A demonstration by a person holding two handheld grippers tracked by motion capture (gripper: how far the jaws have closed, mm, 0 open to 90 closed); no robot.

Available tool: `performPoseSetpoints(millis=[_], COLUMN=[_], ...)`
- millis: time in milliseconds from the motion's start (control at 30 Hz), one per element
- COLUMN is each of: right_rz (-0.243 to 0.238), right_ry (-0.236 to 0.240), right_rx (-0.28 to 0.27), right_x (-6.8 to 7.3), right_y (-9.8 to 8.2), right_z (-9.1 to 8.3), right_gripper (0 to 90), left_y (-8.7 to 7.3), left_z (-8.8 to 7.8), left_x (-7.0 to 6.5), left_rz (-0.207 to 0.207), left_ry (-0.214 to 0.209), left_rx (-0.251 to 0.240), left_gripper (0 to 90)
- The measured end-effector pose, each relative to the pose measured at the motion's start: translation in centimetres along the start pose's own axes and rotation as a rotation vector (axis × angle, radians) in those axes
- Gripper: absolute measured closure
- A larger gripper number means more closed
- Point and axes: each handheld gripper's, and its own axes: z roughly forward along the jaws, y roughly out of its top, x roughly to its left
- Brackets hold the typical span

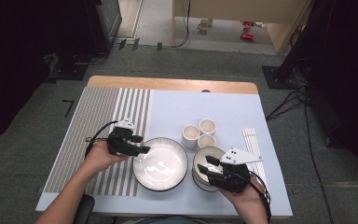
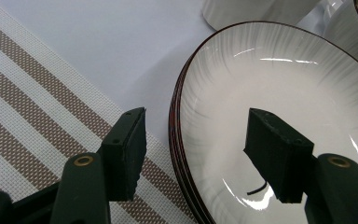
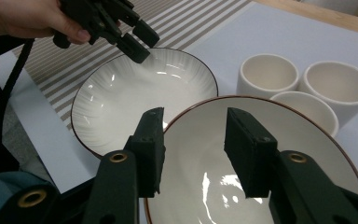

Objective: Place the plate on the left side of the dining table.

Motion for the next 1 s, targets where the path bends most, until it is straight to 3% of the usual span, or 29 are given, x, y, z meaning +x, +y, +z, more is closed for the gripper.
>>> performPoseSetpoints(millis=[300,867,1000], right_rz=[-0.003,-0.009,-0.021], right_ry=[0.040,0.098,0.120], right_rx=[0.013,0.027,0.049], right_x=[1.0,2.6,3.5], right_y=[0.0,0.0,-0.4], right_z=[0.8,1.8,2.7], right_gripper=[60.6,70.1,71.8], left_y=[-0.1,0.0,-0.1], left_z=[0.3,-0.1,-0.1], left_x=[0.0,-0.3,-0.3], left_rz=[-0.011,0.003,0.003], left_ry=[-0.002,-0.001,-0.001], left_rx=[0.027,0.001,0.002], left_gripper=[37.8,37.5,37.3])
